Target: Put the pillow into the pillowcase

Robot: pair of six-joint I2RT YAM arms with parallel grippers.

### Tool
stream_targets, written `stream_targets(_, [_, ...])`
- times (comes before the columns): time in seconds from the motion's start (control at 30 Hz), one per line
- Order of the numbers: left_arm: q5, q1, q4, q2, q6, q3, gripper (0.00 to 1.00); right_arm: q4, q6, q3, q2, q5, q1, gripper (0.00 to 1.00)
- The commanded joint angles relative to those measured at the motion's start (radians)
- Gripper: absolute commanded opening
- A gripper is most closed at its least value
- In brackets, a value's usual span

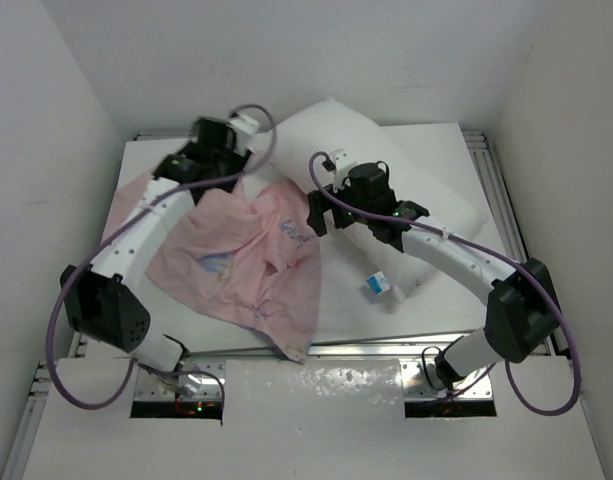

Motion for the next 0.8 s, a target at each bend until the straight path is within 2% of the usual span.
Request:
stream_targets(0.0, [0.082, -0.226, -0.125, 0.050, 0.011, -0.158, 0.51, -0.081, -0.068, 0.008, -0.028, 0.388, 0.012, 0.99])
stream_targets(0.07, [0.098, -0.283, -0.122, 0.081, -0.006, -0.217, 0.57, -0.073, -0.105, 0.024, -0.013, 0.480, 0.004, 0.99])
stream_targets(0.17, [0.083, -0.322, -0.109, 0.167, -0.041, -0.216, 0.60, -0.074, -0.122, 0.057, 0.031, 0.505, -0.034, 0.99])
stream_targets(0.33, [-0.078, -0.322, 0.011, 0.260, -0.126, -0.200, 0.61, -0.021, -0.097, 0.022, 0.056, 0.444, -0.062, 0.99])
stream_targets(0.43, [-0.092, -0.322, 0.020, 0.280, -0.134, -0.176, 0.60, 0.001, -0.093, -0.005, 0.058, 0.386, -0.062, 0.99])
stream_targets(0.53, [-0.105, -0.322, 0.060, 0.297, -0.109, -0.226, 0.59, 0.054, -0.094, -0.054, 0.058, 0.340, -0.062, 0.99])
stream_targets(0.63, [-0.114, -0.320, 0.071, 0.342, -0.097, -0.254, 0.50, 0.094, -0.097, -0.079, 0.071, 0.336, -0.062, 0.99])
stream_targets(0.67, [-0.111, -0.317, 0.069, 0.357, -0.094, -0.265, 0.35, 0.097, -0.105, -0.078, 0.078, 0.335, -0.066, 0.99])
stream_targets(0.77, [-0.079, -0.315, 0.045, 0.359, -0.083, -0.263, 0.06, 0.096, -0.131, -0.068, 0.116, 0.353, -0.069, 0.99])
